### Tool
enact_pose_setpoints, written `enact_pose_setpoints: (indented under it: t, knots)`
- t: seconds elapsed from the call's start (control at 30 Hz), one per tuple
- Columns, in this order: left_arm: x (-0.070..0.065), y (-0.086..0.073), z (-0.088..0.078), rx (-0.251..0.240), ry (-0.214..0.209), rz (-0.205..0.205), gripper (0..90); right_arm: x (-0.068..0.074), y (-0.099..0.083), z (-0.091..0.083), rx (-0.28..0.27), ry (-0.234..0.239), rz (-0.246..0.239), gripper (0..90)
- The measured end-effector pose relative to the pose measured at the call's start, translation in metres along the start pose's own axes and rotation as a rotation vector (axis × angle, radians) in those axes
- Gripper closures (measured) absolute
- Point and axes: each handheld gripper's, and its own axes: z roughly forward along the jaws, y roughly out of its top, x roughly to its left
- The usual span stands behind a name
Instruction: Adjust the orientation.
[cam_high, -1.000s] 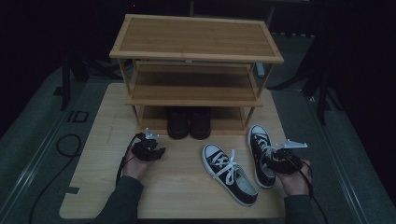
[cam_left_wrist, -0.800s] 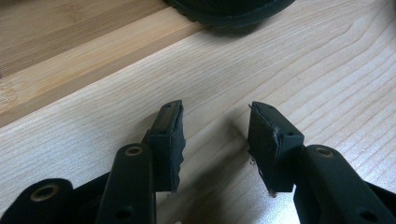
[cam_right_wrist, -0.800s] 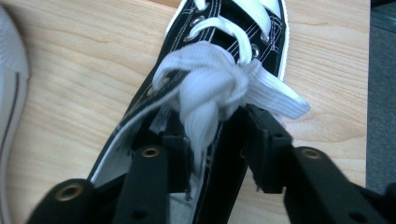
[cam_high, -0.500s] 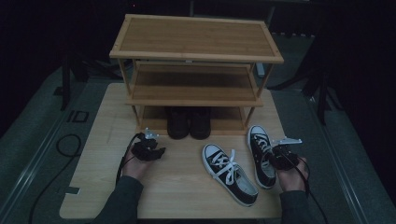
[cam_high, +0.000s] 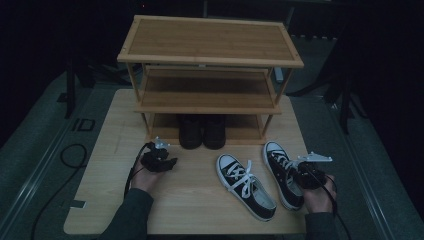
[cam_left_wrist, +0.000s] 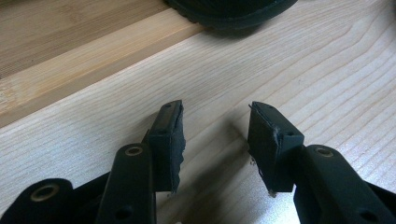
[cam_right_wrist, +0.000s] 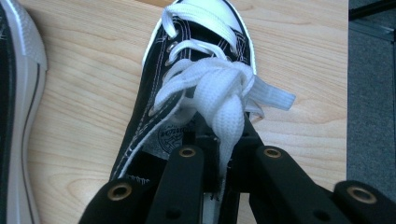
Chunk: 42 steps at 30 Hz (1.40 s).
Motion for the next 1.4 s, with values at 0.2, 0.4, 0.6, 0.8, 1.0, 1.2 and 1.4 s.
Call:
enact_pose_setpoints:
  t: [0.2, 0.4, 0.6, 0.8, 1.0, 1.2, 1.4]
  knots:
    - [0.000, 0.000, 0.000, -0.001, 0.003, 0.000, 55.5, 0.004, 0.000, -0.005, -0.030, 0.019, -0.019, 85.6]
    - [-0.001, 0.000, 0.000, 0.000, 0.003, 0.001, 55.5, 0.010, 0.004, -0.004, -0.049, 0.046, -0.062, 85.6]
    - [-0.001, 0.000, 0.000, -0.001, 0.003, 0.001, 55.5, 0.016, 0.010, 0.001, -0.073, 0.089, -0.097, 85.6]
    - [0.000, 0.000, 0.000, -0.001, 0.000, -0.001, 55.5, 0.023, 0.014, 0.010, -0.087, 0.120, -0.144, 85.6]
    - [0.000, 0.000, 0.000, -0.001, -0.001, 0.000, 55.5, 0.034, 0.019, 0.016, -0.091, 0.135, -0.188, 85.5]
    - [0.000, 0.000, 0.000, -0.001, -0.003, -0.002, 55.5, 0.042, 0.022, 0.023, -0.112, 0.158, -0.252, 85.5]
    - [0.000, 0.000, 0.000, -0.001, -0.005, -0.003, 55.5, 0.046, 0.020, 0.020, -0.123, 0.175, -0.314, 85.5]
